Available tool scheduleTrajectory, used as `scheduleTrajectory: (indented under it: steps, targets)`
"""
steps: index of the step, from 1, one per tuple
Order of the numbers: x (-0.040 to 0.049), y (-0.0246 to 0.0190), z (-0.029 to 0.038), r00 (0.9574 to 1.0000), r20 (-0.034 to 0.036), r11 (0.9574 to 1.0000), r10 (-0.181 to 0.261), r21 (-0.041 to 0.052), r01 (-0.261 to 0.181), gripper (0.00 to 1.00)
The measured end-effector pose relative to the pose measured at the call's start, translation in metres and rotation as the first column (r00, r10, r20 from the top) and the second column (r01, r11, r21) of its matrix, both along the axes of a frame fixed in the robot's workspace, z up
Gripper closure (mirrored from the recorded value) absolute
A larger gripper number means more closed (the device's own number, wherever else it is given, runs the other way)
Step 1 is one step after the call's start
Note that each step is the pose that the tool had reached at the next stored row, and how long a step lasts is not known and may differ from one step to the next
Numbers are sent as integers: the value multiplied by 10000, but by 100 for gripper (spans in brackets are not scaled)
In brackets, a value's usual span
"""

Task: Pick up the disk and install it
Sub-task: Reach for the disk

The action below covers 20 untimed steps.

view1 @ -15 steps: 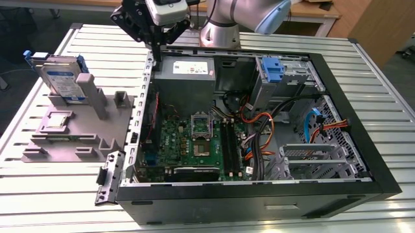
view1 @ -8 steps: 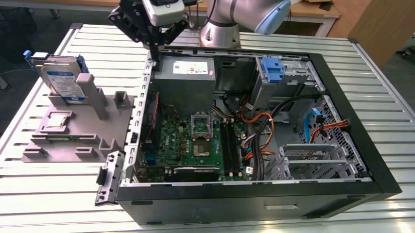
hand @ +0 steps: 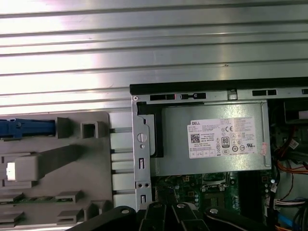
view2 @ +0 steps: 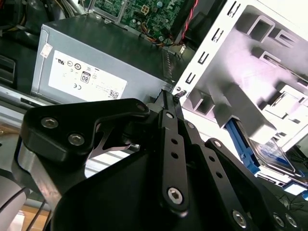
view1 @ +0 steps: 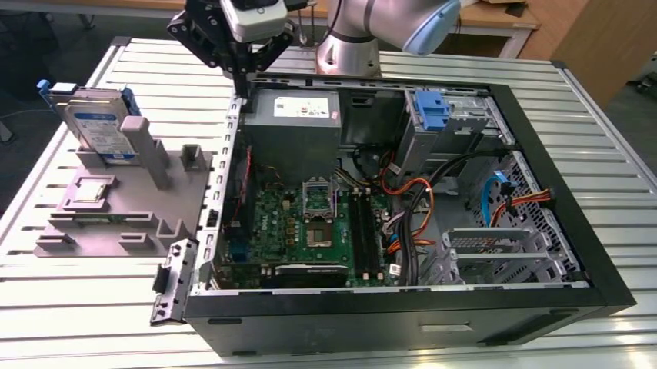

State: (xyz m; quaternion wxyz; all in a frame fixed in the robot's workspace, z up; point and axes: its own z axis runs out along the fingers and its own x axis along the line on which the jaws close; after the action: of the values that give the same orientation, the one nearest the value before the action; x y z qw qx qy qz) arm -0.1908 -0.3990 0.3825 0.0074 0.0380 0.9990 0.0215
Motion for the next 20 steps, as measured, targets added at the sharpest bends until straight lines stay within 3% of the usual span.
scheduleTrajectory:
  steps: [20]
  targets:
    - [-61, 0, -12, 10000, -17, 10000, -1, 0, 1, 90]
